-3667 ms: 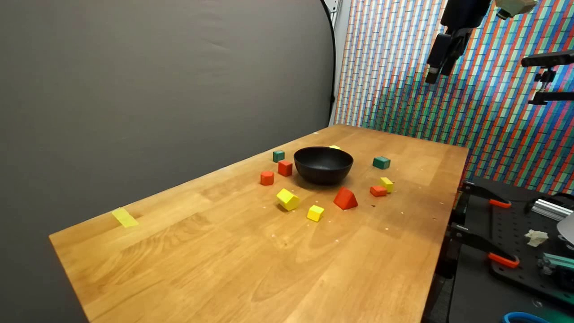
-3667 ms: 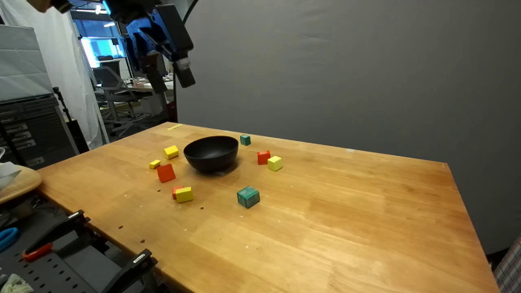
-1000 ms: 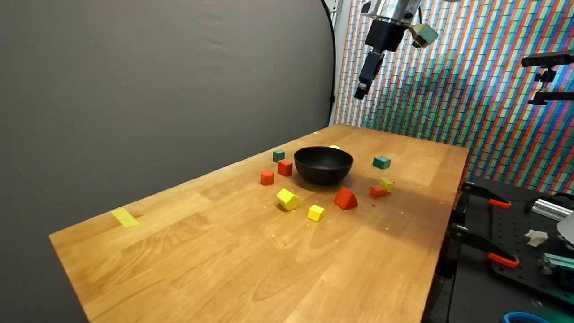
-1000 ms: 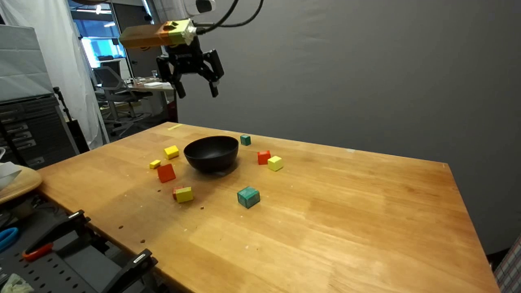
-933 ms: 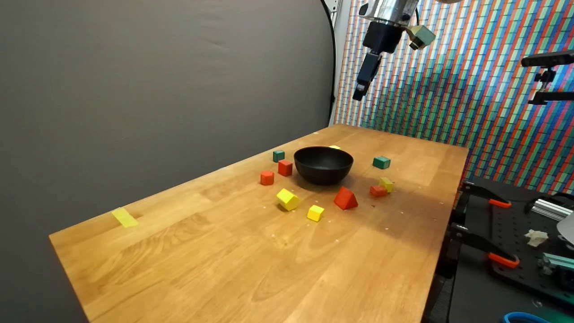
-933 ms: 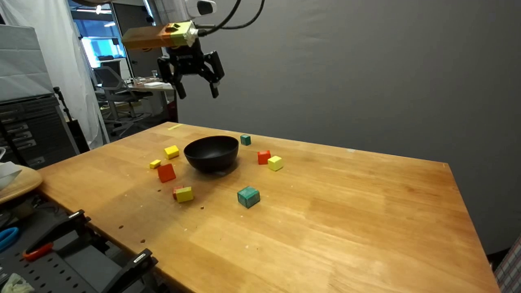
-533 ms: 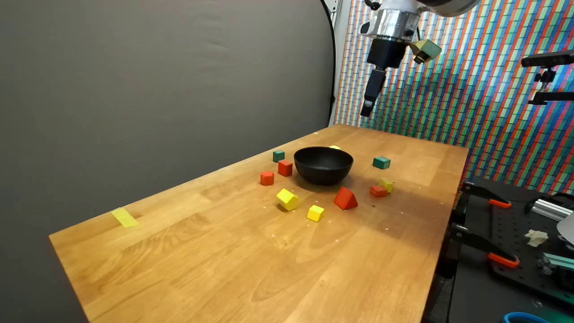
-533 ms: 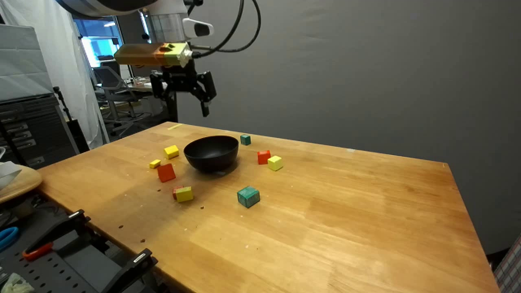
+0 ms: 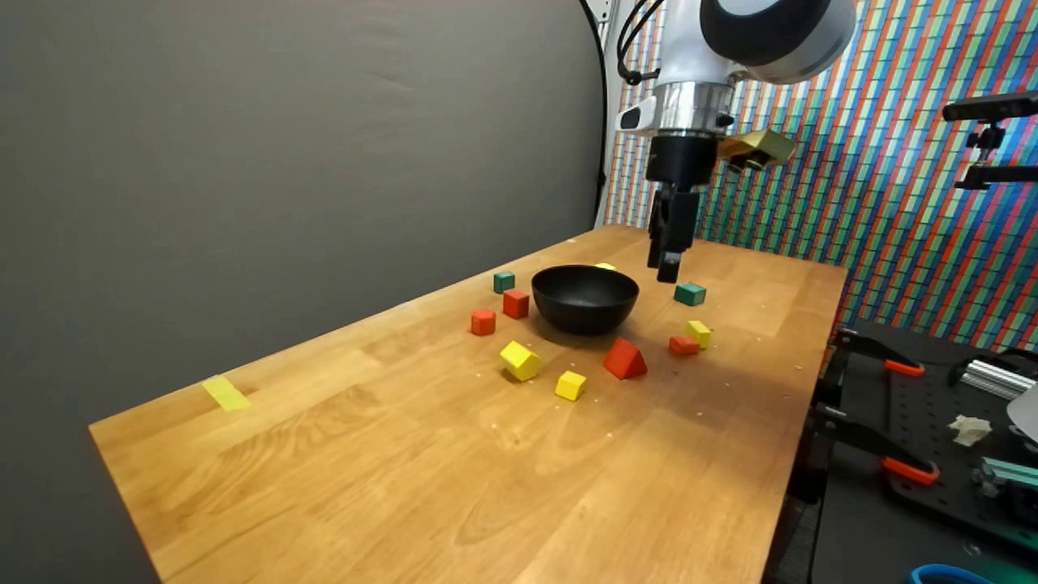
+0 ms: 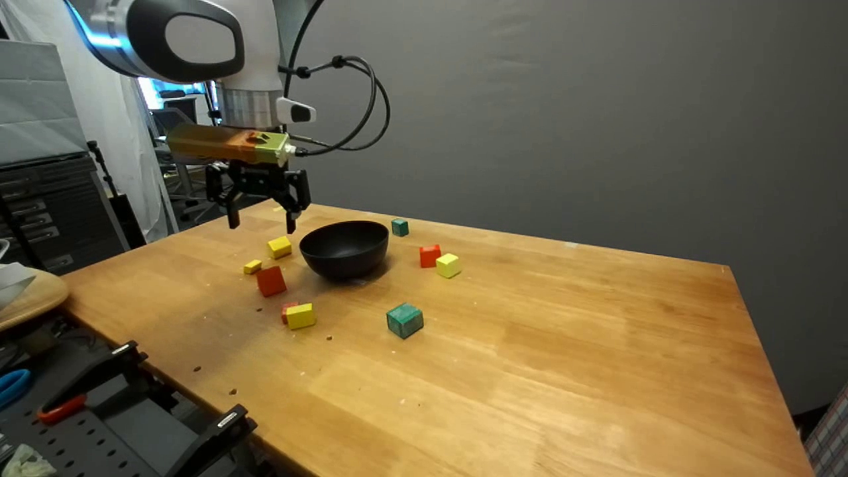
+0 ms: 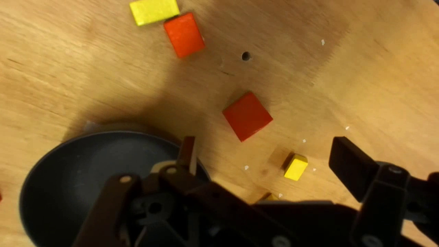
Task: Pick up all the cube boxes on the table and put them inside the bowl
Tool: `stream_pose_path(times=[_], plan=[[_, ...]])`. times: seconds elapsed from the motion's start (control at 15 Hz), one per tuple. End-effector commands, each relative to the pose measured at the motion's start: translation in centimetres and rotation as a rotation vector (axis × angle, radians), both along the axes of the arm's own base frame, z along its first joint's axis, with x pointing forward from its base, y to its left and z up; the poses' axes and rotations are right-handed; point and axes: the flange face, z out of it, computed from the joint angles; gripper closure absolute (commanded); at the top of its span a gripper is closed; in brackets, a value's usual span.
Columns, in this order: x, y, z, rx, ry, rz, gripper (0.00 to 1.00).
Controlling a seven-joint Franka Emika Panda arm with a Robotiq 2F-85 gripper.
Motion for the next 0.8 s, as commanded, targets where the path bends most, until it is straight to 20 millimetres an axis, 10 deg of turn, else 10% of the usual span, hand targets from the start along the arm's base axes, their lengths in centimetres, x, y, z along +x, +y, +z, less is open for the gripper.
stream_pose_path(times=[0.0, 0.73], plan=[[1.0, 1.0, -2.5, -0.025, 0.121, -0.046, 0.00], [1.2, -0.1, -6.0, 0.018, 0.036, 0.340, 0.00]])
